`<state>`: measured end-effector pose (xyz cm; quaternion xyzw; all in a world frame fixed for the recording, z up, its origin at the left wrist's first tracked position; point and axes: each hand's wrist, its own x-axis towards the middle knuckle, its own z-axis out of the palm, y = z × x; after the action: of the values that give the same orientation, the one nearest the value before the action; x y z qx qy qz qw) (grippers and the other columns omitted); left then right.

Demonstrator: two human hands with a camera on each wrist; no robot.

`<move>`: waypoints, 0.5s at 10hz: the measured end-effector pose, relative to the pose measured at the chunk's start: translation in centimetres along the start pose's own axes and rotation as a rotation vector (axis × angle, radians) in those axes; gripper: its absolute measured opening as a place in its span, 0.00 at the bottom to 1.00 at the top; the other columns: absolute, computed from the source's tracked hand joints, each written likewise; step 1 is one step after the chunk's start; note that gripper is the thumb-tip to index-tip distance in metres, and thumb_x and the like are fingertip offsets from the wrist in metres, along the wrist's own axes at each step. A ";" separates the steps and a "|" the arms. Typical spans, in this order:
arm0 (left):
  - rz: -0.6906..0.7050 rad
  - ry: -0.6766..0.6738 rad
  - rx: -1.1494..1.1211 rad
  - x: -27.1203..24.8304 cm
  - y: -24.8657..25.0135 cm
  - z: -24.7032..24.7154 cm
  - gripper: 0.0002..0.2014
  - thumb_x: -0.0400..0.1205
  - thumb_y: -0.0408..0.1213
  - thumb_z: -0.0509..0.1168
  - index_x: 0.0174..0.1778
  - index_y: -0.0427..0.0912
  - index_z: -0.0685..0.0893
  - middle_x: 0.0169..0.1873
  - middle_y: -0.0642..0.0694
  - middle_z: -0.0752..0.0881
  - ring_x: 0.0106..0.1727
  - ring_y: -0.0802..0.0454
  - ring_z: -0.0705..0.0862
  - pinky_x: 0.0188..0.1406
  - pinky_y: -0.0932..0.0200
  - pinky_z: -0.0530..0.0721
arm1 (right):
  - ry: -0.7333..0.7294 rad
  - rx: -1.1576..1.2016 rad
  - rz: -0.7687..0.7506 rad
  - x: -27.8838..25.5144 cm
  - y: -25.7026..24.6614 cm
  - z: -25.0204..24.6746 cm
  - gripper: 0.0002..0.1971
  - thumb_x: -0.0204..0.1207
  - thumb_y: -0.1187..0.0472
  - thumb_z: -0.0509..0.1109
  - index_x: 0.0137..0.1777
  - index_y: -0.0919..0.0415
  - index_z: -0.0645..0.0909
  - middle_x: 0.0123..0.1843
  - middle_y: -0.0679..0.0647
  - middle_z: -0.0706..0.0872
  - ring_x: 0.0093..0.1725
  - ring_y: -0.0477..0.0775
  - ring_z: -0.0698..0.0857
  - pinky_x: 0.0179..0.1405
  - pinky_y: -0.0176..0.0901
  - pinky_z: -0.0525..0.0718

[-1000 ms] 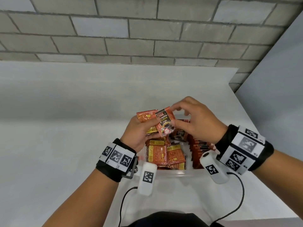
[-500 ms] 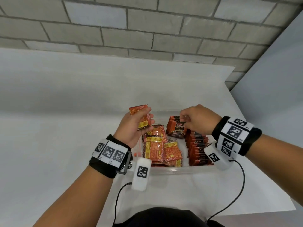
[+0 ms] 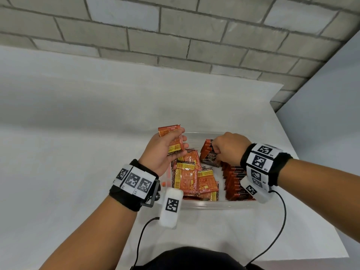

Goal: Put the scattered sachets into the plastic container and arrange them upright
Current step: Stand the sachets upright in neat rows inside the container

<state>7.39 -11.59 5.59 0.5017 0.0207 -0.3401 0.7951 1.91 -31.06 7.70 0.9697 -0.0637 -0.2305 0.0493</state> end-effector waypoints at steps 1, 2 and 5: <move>0.002 0.003 0.006 0.0 0.0 0.0 0.07 0.81 0.37 0.68 0.52 0.39 0.85 0.37 0.45 0.87 0.39 0.50 0.87 0.41 0.56 0.88 | -0.021 -0.029 0.002 0.3 0.0 0.3 0.07 0.74 0.69 0.66 0.49 0.65 0.84 0.46 0.59 0.86 0.36 0.55 0.78 0.25 0.37 0.67; 0.001 0.003 0.005 0.0 0.0 0.1 0.07 0.81 0.37 0.68 0.52 0.40 0.85 0.37 0.45 0.87 0.39 0.50 0.87 0.41 0.56 0.88 | -0.032 -0.056 0.005 0.4 0.0 0.6 0.07 0.74 0.69 0.66 0.49 0.65 0.84 0.43 0.58 0.86 0.35 0.55 0.78 0.26 0.37 0.70; -0.002 -0.006 0.014 -0.2 0.2 0.2 0.08 0.81 0.37 0.67 0.53 0.39 0.85 0.36 0.45 0.87 0.38 0.50 0.86 0.39 0.57 0.88 | -0.025 -0.116 -0.005 0.2 -0.1 0.2 0.06 0.74 0.69 0.65 0.47 0.63 0.82 0.39 0.55 0.79 0.35 0.56 0.79 0.31 0.40 0.75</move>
<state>7.29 -11.64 5.87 0.5062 0.0164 -0.3428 0.7912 1.99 -31.00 7.40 0.9624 -0.0485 -0.2461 0.1040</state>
